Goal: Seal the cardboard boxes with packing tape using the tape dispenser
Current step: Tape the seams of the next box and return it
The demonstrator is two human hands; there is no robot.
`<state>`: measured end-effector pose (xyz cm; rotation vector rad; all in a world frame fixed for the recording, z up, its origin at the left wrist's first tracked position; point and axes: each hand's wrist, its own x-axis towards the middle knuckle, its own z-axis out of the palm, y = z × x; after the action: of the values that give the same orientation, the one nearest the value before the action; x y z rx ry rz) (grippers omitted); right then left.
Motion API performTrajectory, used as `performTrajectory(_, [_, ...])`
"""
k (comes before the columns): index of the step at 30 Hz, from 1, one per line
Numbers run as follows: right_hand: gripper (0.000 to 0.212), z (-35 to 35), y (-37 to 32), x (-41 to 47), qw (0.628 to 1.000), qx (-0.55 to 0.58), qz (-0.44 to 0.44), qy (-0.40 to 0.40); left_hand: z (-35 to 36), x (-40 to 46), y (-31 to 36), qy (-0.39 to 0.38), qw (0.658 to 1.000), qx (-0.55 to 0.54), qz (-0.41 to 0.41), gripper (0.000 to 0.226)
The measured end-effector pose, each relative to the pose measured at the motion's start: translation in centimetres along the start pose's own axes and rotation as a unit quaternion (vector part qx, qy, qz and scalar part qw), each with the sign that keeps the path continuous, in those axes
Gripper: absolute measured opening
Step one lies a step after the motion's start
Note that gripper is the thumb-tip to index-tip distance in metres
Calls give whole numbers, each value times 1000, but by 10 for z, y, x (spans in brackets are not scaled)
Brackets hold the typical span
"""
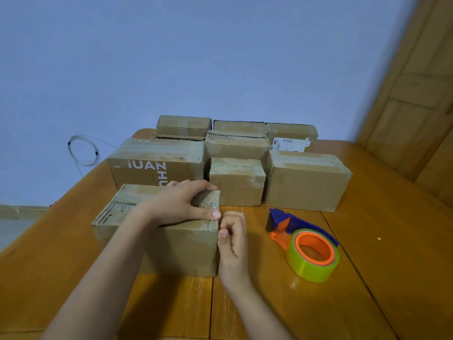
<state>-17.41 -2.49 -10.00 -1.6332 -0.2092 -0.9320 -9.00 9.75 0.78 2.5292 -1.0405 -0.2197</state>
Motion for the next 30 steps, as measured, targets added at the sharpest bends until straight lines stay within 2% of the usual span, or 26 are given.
performTrajectory(2, [16, 2, 3, 0, 1000, -8, -4, 4, 1, 1, -1, 2, 1000, 4, -1, 112])
performTrajectory(7, [29, 4, 9, -1, 999, -37, -18, -2, 5, 4, -7, 1, 1000, 11, -5, 110])
performTrajectory(13, [15, 12, 11, 5, 999, -36, 19, 18, 7, 7, -12, -1, 1000, 29, -2, 108])
performTrajectory(17, [17, 9, 13, 4, 999, -38, 29, -6, 5, 7, -11, 1, 1000, 29, -3, 103])
performTrajectory(19, [12, 4, 15, 2, 998, -49, 35, -27, 5, 6, -11, 1, 1000, 28, -3, 108])
performTrajectory(20, [15, 1, 16, 1, 997, -59, 40, -41, 5, 6, -11, -1, 1000, 27, -2, 111])
performTrajectory(22, [35, -4, 17, 0, 994, -81, 52, -54, 3, 4, -10, -3, 1000, 20, -3, 113])
performTrajectory(24, [36, -8, 12, 4, 994, -80, 67, -27, 2, 2, -8, -5, 1000, 9, -4, 114])
performTrajectory(27, [33, -17, 0, 20, 996, -63, 51, 37, 1, -2, -2, -28, 999, -28, 13, 105])
performTrajectory(30, [29, -27, -7, 38, 996, -63, 25, 60, -3, -7, 2, -62, 992, -104, 34, 79])
